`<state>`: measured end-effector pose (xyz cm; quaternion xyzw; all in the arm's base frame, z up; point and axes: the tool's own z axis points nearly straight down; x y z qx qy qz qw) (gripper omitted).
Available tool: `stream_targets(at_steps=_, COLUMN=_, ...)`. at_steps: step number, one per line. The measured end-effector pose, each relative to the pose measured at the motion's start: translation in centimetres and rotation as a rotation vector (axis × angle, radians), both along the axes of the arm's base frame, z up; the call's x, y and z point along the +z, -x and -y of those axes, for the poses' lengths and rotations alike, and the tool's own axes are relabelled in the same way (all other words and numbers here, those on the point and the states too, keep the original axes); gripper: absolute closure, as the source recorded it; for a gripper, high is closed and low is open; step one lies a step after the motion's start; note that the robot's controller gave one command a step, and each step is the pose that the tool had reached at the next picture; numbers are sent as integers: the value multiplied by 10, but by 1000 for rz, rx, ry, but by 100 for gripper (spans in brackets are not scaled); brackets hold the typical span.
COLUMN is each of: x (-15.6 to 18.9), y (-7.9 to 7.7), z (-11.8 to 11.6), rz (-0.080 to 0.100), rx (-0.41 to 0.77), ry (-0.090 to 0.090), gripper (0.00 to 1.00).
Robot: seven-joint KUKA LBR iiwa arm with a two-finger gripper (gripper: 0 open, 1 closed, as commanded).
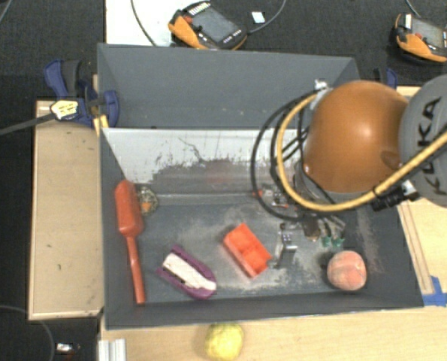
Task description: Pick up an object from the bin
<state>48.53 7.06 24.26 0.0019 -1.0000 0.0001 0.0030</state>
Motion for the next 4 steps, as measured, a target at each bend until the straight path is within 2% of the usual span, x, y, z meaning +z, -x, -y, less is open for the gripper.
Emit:
stream_targets(at_steps=1, x=4, y=-1, z=1, rz=8, rx=-5, ry=-1, gripper=0)
stream_targets(at_steps=2, x=-117, y=-7, z=12, rz=12, rx=-153, ry=-2, gripper=0)
stream_targets(at_steps=3, x=-89, y=-3, z=14, rz=18, rx=-180, ry=-3, gripper=0)
stream_targets(at_steps=4, x=-133, y=8, z=16, rz=5, rx=-184, ry=0, gripper=0)
